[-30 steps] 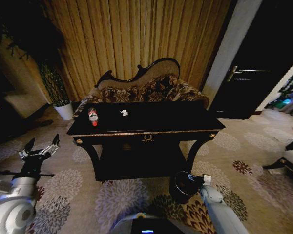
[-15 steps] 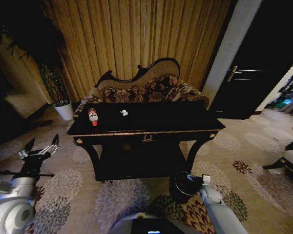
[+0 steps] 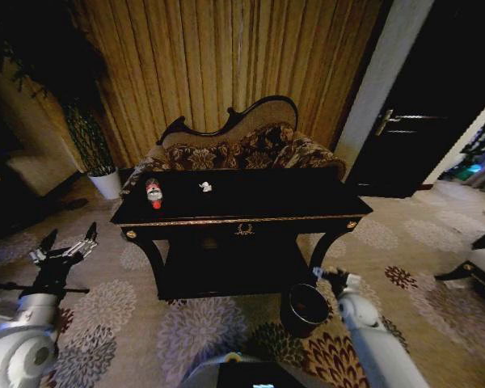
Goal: Move to the front of the table and place the trash on the table into the trash bin.
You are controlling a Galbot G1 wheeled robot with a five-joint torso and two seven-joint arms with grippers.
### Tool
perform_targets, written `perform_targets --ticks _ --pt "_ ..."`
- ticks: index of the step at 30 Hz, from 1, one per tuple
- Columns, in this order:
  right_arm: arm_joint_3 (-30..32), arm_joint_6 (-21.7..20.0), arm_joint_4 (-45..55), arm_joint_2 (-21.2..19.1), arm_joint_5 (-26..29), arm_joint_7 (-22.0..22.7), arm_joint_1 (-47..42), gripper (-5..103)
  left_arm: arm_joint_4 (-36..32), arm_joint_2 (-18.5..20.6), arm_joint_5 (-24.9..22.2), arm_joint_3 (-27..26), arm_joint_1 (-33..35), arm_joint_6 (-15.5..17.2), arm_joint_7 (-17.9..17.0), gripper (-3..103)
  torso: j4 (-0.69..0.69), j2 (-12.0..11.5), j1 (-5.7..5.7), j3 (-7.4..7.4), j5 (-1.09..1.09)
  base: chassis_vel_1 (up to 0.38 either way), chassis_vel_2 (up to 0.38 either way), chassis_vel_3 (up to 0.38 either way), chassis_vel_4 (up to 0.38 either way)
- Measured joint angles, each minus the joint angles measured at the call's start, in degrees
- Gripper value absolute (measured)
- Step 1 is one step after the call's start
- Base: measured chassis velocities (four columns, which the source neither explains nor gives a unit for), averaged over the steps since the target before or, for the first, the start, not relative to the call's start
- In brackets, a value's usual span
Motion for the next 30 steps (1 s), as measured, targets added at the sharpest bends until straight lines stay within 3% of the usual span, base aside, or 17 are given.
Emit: perform_targets --ticks 10,30 --pt "-0.7 1.4 21.1 -2.5 2.7 0.2 -2.6 100 0.0 0.4 -0.1 -0.3 0.0 -0.5 0.1 100 0.01 0.0 0.00 0.00 -0.01 0.000 0.000 0.000 0.000" --pt "0.0 1.9 24.7 -3.8 4.8 0.0 -3.8 100 -0.8 0.4 0.0 -0.6 0.2 0.1 0.0 100 0.00 0.0 -0.01 -0.01 0.00 -0.004 0.004 0.008 -0.005"
